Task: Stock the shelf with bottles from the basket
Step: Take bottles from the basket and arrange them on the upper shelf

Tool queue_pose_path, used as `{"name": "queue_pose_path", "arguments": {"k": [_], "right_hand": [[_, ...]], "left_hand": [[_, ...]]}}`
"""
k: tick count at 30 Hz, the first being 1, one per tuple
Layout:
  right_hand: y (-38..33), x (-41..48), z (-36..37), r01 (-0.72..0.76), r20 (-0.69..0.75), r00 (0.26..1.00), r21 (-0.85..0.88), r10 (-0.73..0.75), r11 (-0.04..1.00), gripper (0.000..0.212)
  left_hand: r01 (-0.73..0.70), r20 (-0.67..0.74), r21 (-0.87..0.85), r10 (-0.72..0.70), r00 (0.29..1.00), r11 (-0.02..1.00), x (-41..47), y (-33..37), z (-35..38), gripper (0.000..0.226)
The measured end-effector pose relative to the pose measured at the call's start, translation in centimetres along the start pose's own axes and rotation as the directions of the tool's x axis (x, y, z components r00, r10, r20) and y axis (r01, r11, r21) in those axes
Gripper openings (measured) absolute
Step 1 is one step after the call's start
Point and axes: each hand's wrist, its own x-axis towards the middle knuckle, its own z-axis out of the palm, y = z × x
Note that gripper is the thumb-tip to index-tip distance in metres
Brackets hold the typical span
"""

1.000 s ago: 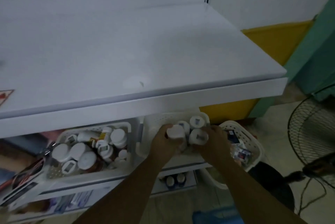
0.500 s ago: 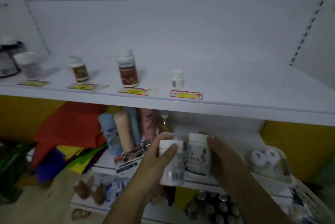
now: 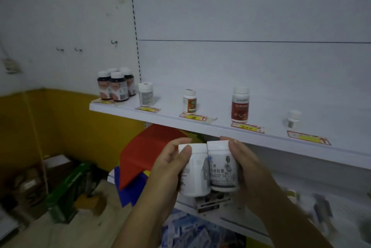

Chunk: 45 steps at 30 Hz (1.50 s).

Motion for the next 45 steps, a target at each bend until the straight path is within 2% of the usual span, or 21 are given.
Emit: {"name": "queue_pose_path", "arguments": {"k": [5,8,10,14,18,21,23,27,31,34,40,43,45], "right_hand": [[1.1,5.4,3.1,-0.005,-0.049,0.999,-0.039,0.003,0.999,0.049],[0.6,9.3,4.6,0.064,-0.059,0.995,-0.16,-0.074,0.985,0.026],[0.0,11.9,5.8,0.114,-0.05,0.991,-0.228,-0.128,0.967,0.021],[-1.1,16.9,8.8,0.201,-0.041,0.974,-0.296,-0.223,0.934,0.027],[-1.2,21.8,11.2,0.272,-0.079,0.943,-0.381,-0.324,0.884,0.035],[-0.3,25.6,12.6,0.292,-0.124,0.91,-0.486,-0.396,0.824,0.036],[0.7,27.8,13.1,0.253,-0.16,0.908,-0.527,-0.387,0.811,0.041],[2.7,30.7,13.3,0.124,-0.247,0.925,-0.525,-0.29,0.842,0.042],[3.7,31.9,13.1,0.091,-0.22,0.936,-0.603,-0.275,0.792,0.025],[3.9,32.0,13.0,0.112,-0.181,0.941,-0.628,-0.285,0.77,0.019],[4.3,31.9,13.6,0.091,-0.175,0.939,-0.701,-0.295,0.707,0.025],[3.8,31.4,14.1,0.058,-0.185,0.943,-0.729,-0.278,0.682,0.043],[3.1,30.5,14.4,0.06,-0.223,0.919,-0.738,-0.326,0.672,0.048]], "left_hand": [[-0.003,-0.049,0.011,0.003,0.999,1.0,4.2,1.2,-4.2,0.036],[-0.037,-0.049,0.056,0.04,0.998,0.998,7.7,2.9,-5.9,0.03],[-0.065,-0.052,0.12,0.071,0.996,0.991,10.0,4.6,-7.1,0.028],[-0.129,-0.132,0.327,0.181,0.975,0.936,14.4,8.6,-10.6,0.038],[-0.197,-0.2,0.446,0.312,0.929,0.873,20.6,12.5,-13.8,0.016],[-0.241,-0.188,0.554,0.402,0.896,0.797,26.1,15.6,-15.5,0.021],[-0.25,-0.153,0.606,0.42,0.895,0.755,29.6,17.0,-16.6,0.031],[-0.167,-0.041,0.662,0.258,0.965,0.731,35.4,17.3,-18.1,0.043],[-0.137,0.082,0.76,0.116,0.99,0.635,39.0,15.3,-18.6,0.035],[-0.119,0.164,0.809,-0.027,0.986,0.575,40.4,13.7,-18.3,0.036],[-0.139,0.239,0.929,-0.269,0.933,0.343,41.8,10.9,-18.3,0.047],[-0.192,0.265,0.944,-0.267,0.927,0.27,42.0,10.4,-18.7,0.053],[-0.285,0.321,0.934,-0.156,0.934,0.216,41.9,10.5,-18.6,0.053]]}}
